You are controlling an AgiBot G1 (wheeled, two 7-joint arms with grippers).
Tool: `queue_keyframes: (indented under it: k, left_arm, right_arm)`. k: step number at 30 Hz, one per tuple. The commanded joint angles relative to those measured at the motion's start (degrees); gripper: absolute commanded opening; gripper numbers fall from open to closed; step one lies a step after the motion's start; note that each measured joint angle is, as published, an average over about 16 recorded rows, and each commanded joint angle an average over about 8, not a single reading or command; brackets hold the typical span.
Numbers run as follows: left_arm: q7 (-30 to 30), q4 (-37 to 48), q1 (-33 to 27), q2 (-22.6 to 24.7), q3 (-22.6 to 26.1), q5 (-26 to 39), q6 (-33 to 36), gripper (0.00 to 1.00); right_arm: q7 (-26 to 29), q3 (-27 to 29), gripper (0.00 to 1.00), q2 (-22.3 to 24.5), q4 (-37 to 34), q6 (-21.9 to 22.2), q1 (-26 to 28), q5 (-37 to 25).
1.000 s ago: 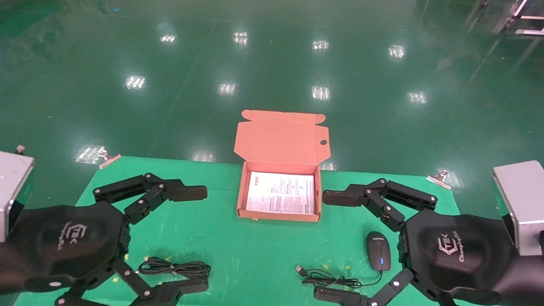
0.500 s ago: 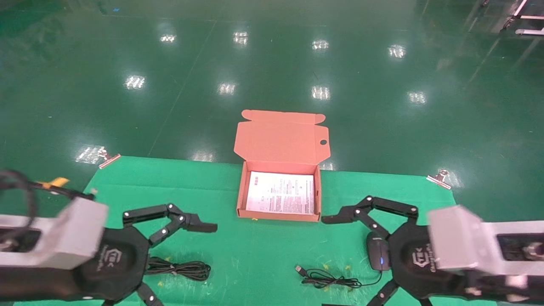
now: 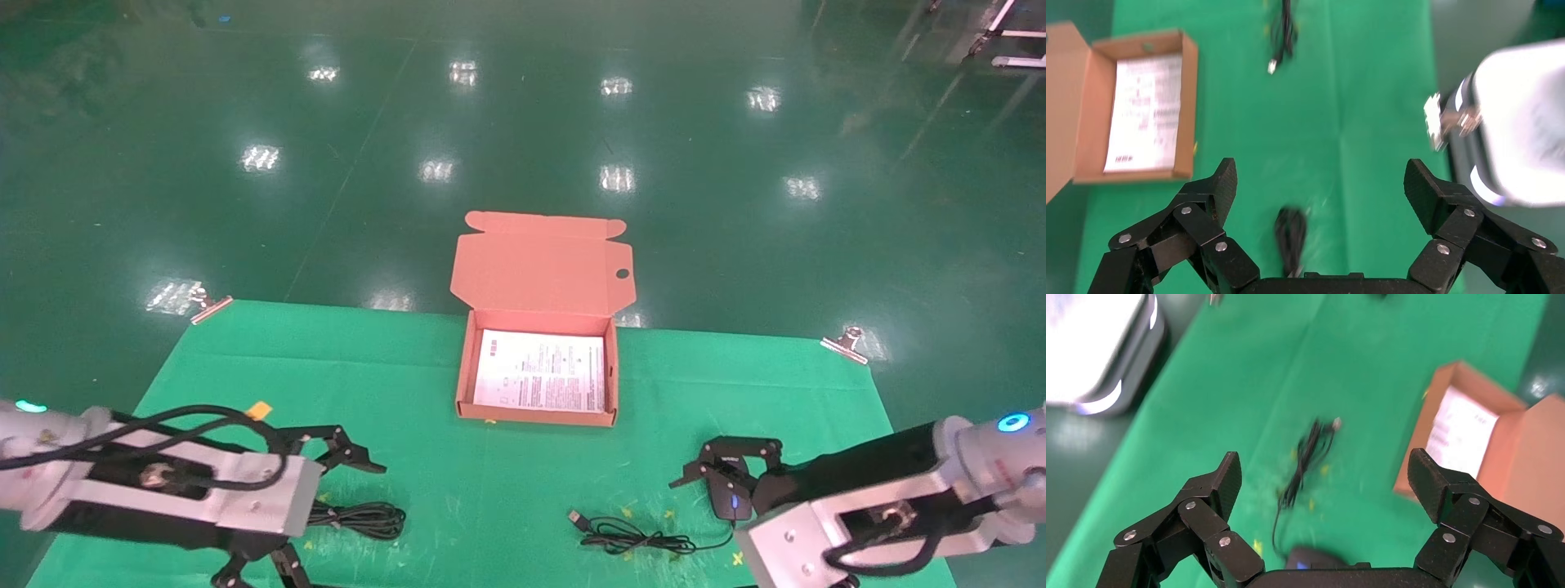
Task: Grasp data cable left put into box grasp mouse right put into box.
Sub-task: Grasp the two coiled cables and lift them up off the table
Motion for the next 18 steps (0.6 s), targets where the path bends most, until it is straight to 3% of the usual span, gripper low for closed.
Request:
queue_keyframes:
  k: [1,9,18]
  left_arm:
    - [0.5,-0.5,-1.4,0.8,1.8,3.4,-0.2,1.00]
    - [0.2,-1.2,-1.8,4.0,6.5,15.2,-3.7,1.00]
    - [-2.0,-0.7,0.3,6.8,10.1,25.3,-7.5,1.00]
  right_arm:
    - [-1.5,-2.2,1.00,-0.5,0.1,0.5,0.9,-2.7]
    - [-2.9,-7.1,1.00,-3.4,0.2,3.5,0.7,-13.2]
    - [-0.3,-9.3,1.00,-5.8,-0.2,8.6,-2.0,-20.4]
